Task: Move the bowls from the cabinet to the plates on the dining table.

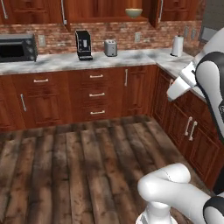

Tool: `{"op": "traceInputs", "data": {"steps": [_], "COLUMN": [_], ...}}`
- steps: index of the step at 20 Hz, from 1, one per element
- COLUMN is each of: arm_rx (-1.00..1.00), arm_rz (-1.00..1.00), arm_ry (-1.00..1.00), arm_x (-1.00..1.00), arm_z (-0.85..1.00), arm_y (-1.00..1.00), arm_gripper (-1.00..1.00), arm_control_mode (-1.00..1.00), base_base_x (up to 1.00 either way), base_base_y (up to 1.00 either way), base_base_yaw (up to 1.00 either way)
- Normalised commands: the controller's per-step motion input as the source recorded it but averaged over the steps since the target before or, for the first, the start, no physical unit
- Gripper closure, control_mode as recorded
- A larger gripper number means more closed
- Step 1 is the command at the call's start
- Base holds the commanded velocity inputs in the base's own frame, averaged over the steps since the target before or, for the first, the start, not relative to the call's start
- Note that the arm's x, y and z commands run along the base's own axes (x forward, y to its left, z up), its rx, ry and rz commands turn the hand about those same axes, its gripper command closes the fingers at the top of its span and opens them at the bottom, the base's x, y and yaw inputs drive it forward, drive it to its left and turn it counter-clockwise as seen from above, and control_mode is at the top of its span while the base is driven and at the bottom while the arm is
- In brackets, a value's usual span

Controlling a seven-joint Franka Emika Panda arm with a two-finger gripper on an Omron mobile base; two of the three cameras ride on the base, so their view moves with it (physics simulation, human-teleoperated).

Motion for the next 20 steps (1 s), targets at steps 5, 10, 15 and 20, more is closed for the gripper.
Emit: {"op": "traceInputs", "data": {"steps": [5,10,15,20], "arm_rx": [0.00,0.00,0.00,0.00], "arm_rz": [0.00,0.00,0.00,0.00], "arm_ry": [0.00,0.00,0.00,0.00], "arm_x": [0.00,0.00,0.00,0.00], "arm_z": [0.00,0.00,0.00,0.00], "arm_y": [0.00,0.00,0.00,0.00], "arm_gripper": [-1.00,-1.00,-1.00,-1.00], "arm_control_mode": [1.00,1.00,1.00,1.00], "base_base_x": [0.91,0.82,0.83,0.58], "base_base_y": [-0.15,-0.17,-0.19,-0.28], "base_base_yaw": [0.00,0.00,0.00,0.00]}}
